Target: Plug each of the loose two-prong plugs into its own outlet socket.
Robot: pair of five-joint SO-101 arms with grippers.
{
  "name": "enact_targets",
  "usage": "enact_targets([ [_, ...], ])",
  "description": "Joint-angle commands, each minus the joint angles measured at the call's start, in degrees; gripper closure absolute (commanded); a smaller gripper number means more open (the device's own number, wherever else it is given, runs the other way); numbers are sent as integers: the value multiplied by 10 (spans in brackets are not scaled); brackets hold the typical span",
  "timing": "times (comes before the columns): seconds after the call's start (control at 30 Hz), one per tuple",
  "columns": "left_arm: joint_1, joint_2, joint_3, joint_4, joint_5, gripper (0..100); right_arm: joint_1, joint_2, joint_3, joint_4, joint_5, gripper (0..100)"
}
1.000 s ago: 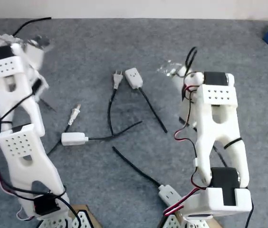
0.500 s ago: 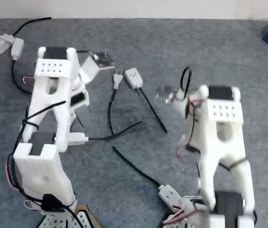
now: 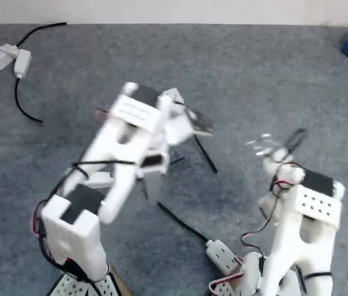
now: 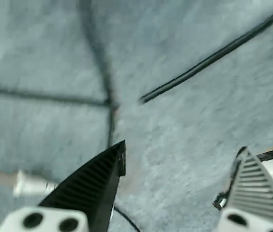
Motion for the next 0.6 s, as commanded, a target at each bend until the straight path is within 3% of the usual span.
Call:
enact_targets([
  [0.0, 79, -7, 0, 8, 11, 649, 63, 13, -2, -30, -55, 990],
  [0.2, 142, 55, 7, -21, 26, 720, 136, 124, -23, -153, -148, 990],
  [0.37, 174, 84, -6, -28, 36, 808, 211, 186, -105, -167, -200, 990],
  [0.57, 219, 87, -12, -42, 38, 814, 270, 196, -131, -168, -203, 990],
])
